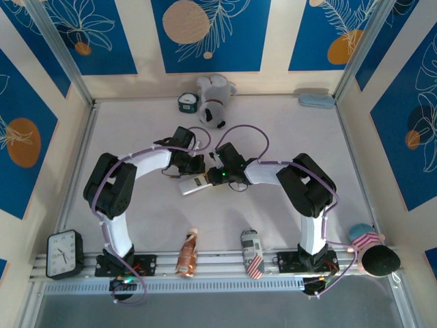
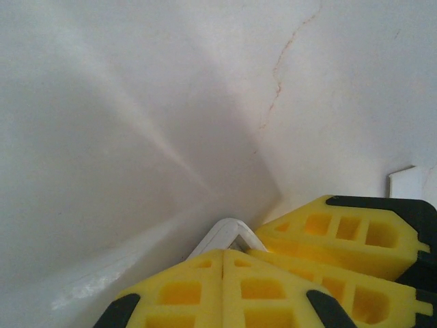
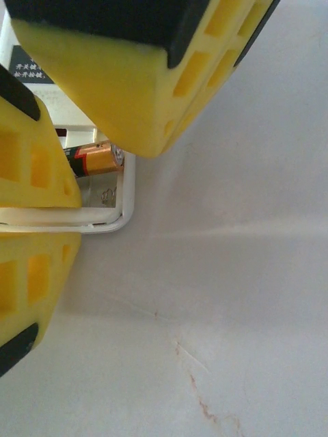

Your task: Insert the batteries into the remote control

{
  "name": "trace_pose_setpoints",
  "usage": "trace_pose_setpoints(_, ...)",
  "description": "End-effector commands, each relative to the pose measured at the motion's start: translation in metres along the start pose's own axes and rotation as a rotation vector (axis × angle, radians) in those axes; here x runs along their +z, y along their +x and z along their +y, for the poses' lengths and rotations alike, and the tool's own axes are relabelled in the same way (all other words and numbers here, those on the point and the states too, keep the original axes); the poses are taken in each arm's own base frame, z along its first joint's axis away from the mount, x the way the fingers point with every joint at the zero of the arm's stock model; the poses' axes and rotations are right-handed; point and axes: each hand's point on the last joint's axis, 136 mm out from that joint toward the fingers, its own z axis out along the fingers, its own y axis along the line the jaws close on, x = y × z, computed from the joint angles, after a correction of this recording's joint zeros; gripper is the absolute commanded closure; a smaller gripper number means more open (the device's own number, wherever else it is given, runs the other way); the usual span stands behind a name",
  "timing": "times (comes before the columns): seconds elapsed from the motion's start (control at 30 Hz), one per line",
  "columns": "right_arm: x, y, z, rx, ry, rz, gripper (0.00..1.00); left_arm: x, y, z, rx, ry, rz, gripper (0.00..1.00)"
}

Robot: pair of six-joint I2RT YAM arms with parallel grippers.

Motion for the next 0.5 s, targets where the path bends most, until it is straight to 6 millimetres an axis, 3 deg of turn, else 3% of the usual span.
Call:
trace_pose_setpoints(0.0,0.007,0.021,-0.005,0.005,0.009,0.061,0.85,-0.014,-0.005,-0.003,0.022,0.001,-0.023,0.95)
trace_pose_setpoints(0.47,0.008,0.021,-0.006,0.008,0.014,0.062,0.85,-0.006,0.008,-0.010,0.027,0.043,0.021,0.96)
